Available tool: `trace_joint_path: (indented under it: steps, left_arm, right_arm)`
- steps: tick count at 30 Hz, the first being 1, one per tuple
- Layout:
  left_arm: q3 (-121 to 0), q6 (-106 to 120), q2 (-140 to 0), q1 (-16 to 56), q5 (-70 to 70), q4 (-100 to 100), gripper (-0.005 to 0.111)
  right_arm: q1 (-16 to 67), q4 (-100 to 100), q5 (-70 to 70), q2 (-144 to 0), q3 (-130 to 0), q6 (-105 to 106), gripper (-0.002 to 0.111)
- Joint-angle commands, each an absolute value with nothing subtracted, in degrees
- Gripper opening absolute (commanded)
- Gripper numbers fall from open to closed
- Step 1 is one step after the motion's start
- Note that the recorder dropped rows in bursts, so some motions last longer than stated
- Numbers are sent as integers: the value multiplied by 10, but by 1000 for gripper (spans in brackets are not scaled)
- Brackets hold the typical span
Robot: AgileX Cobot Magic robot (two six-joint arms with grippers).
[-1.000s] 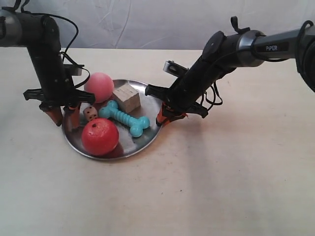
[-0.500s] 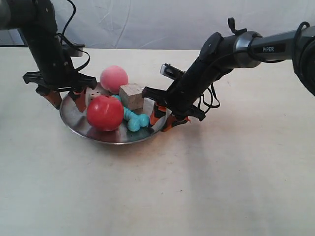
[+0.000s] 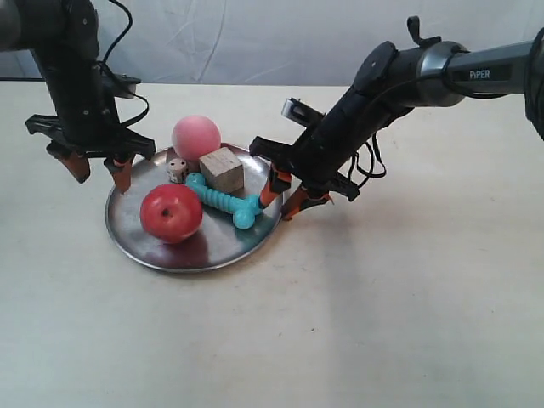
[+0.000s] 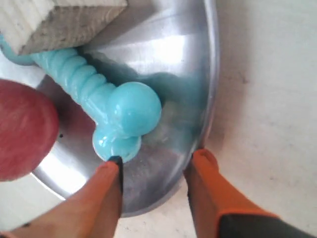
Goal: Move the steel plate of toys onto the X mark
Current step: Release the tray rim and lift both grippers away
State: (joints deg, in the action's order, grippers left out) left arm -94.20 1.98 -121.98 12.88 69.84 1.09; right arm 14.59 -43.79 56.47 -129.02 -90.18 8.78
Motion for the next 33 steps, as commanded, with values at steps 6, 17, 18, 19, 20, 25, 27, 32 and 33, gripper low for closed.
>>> trace_joint_path:
  steps: [6,17,18,19,20,25,27,32,33]
  left_arm:
    - [-941,-32,-1113,131,667,112,53]
    - [-797,-43,-781,132,521,23,0]
    - [-761,-43,-747,132,487,14,0]
    - [-722,-43,-713,132,450,7,0]
    - [-690,-42,-685,132,420,0,0]
    - [-508,-41,-544,132,269,19,0]
    - [-457,-41,-515,132,250,45,0]
    - [-407,-41,-476,132,316,50,0]
    - [-405,-41,-474,132,332,50,0]
  right_arm:
    - [106,-304,552,-1180,-905,90,41]
    - [98,-151,439,-854,-760,104,0]
    - [98,-150,420,-819,-725,109,0]
    - [98,-148,403,-784,-696,110,0]
    - [98,-149,383,-749,-657,110,0]
    - [98,-149,276,-590,-470,110,0]
    - [98,-149,236,-533,-397,110,0]
    - [98,-176,239,-445,-306,104,0]
    - [98,-180,251,-432,-297,104,0]
